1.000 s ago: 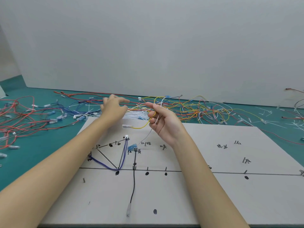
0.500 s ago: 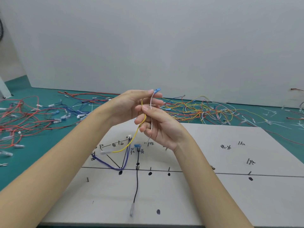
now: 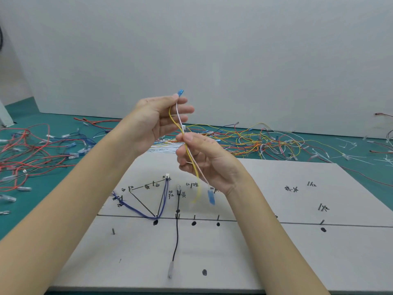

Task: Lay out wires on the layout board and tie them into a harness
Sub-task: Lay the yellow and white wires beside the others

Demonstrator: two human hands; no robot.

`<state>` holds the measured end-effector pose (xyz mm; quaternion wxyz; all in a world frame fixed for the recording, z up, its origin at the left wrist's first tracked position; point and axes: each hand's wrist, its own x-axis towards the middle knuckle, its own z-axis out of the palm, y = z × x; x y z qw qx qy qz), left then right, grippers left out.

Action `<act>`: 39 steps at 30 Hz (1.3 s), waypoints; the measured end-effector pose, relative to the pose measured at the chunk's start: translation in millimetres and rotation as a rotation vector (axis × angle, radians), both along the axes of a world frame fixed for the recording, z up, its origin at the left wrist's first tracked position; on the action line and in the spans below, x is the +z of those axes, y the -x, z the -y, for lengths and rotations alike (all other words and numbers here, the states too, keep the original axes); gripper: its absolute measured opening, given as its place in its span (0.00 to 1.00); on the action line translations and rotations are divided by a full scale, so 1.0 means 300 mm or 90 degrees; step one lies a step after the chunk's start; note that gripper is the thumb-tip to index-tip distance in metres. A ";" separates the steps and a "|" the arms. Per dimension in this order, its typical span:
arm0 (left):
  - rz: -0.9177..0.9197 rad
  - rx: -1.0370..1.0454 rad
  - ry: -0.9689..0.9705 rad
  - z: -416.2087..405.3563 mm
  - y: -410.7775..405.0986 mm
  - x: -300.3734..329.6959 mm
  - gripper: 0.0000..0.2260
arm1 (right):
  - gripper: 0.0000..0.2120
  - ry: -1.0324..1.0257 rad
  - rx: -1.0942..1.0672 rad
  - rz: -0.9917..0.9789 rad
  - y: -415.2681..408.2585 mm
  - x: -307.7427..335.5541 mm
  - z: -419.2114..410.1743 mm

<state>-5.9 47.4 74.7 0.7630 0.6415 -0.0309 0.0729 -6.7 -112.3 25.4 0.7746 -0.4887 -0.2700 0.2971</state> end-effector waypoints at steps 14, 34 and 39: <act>-0.217 0.055 -0.249 -0.104 0.037 -0.199 0.08 | 0.11 0.264 0.029 0.022 0.109 -0.056 -0.032; -0.186 0.151 -0.597 -0.164 0.106 -0.319 0.07 | 0.13 0.620 -0.355 0.373 0.108 -0.136 -0.016; -0.187 0.134 -0.643 -0.153 0.123 -0.301 0.06 | 0.13 0.659 -0.359 0.411 0.112 -0.138 -0.021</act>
